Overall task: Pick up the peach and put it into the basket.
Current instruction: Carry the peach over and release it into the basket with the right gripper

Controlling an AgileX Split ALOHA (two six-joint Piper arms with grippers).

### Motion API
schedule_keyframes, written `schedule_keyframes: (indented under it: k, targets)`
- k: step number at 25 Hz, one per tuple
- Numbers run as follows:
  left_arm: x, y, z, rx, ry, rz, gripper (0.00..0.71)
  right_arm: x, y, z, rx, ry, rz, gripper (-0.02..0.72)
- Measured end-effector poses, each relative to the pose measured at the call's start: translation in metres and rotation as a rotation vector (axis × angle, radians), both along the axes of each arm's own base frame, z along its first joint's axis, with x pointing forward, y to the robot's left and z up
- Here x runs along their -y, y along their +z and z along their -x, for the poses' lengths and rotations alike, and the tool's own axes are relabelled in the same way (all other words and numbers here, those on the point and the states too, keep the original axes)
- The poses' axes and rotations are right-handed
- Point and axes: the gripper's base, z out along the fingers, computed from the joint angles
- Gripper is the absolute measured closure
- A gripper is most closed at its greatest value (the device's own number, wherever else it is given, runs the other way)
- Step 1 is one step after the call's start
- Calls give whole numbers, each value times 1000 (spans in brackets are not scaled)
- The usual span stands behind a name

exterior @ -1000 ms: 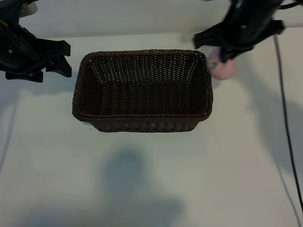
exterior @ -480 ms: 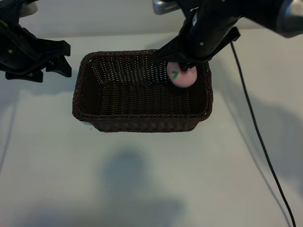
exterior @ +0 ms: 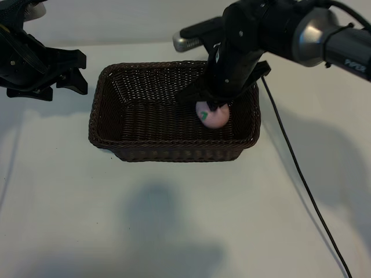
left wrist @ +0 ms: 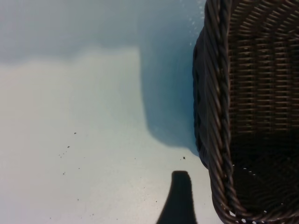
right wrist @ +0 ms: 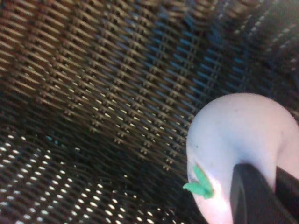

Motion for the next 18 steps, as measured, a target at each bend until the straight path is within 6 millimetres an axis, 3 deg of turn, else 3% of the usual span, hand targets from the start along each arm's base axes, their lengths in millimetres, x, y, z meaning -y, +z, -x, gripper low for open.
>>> schedule_keyframes:
  k: [5,14,18]
  targets:
    - [0,0,0,0,0,0,121,-2,-5,0,-11,22,0,604]
    - [0,0,0,0,2,1,121,-1,-2,1,-7,36,-1,275]
    - [0,0,0,0,2,1,121,0,12,3,6,39,-11,222]
